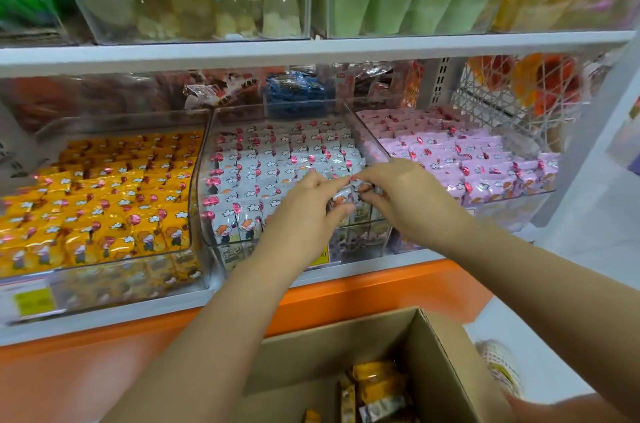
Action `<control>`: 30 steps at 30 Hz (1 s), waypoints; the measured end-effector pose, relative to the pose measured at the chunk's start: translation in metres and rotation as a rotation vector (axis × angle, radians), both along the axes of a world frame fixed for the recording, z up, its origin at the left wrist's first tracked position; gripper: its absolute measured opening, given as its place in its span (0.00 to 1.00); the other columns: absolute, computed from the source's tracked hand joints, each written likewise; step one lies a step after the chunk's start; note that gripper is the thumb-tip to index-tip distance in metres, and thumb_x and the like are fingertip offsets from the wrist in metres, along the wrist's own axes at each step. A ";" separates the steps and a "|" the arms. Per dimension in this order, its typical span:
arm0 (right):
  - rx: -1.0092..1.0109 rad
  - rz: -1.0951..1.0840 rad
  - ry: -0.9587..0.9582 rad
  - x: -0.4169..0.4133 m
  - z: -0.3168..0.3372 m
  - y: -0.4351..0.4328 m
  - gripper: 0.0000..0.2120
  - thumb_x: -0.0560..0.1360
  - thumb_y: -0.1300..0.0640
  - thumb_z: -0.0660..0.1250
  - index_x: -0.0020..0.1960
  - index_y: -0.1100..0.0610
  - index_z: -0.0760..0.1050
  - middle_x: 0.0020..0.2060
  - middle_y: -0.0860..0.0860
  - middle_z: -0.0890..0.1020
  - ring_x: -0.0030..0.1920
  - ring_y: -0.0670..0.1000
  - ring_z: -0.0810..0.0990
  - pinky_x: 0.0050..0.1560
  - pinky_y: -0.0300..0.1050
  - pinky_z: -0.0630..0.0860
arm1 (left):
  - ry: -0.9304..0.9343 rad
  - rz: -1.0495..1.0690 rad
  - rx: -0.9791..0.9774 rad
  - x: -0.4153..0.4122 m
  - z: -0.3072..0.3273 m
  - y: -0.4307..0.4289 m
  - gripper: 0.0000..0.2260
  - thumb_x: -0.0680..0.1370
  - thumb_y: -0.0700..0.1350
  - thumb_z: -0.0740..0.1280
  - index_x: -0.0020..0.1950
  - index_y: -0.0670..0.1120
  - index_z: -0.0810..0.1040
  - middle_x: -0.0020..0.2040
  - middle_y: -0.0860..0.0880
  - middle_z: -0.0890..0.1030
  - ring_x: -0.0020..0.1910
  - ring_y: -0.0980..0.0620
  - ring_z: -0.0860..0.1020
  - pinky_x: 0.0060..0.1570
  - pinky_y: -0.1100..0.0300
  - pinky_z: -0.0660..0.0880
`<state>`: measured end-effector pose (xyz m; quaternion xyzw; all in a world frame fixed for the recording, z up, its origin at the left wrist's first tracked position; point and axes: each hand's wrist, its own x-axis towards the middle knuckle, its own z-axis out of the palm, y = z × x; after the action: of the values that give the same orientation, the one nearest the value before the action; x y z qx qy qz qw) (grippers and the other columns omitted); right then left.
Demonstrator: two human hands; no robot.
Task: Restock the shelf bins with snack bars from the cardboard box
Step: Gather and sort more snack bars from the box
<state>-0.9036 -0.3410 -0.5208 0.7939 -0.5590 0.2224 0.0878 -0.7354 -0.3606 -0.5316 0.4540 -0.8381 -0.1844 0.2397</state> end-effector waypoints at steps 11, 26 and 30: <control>-0.046 -0.005 0.021 -0.001 -0.028 -0.004 0.14 0.74 0.67 0.65 0.59 0.62 0.77 0.53 0.56 0.82 0.56 0.58 0.80 0.68 0.57 0.53 | -0.352 0.032 -0.125 0.007 -0.005 -0.003 0.22 0.83 0.54 0.50 0.77 0.58 0.52 0.67 0.51 0.65 0.66 0.47 0.63 0.62 0.51 0.64; -0.025 0.029 -0.277 0.025 -0.091 0.109 0.22 0.76 0.53 0.59 0.69 0.56 0.68 0.67 0.51 0.72 0.67 0.50 0.68 0.69 0.50 0.63 | 0.209 0.006 -0.212 0.052 -0.058 0.081 0.15 0.79 0.43 0.58 0.64 0.49 0.75 0.54 0.55 0.76 0.52 0.57 0.76 0.52 0.61 0.74; 0.226 -0.058 -0.464 0.025 -0.135 0.133 0.20 0.77 0.59 0.64 0.68 0.52 0.70 0.57 0.42 0.73 0.59 0.42 0.70 0.62 0.42 0.65 | 0.287 0.175 -0.005 0.061 -0.121 0.102 0.12 0.79 0.38 0.61 0.58 0.50 0.78 0.47 0.56 0.79 0.48 0.57 0.78 0.52 0.54 0.76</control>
<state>-0.8782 -0.2079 -0.6557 0.7100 -0.6082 0.3319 -0.1257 -0.6746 -0.2585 -0.6521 0.4937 -0.7529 -0.2237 0.3734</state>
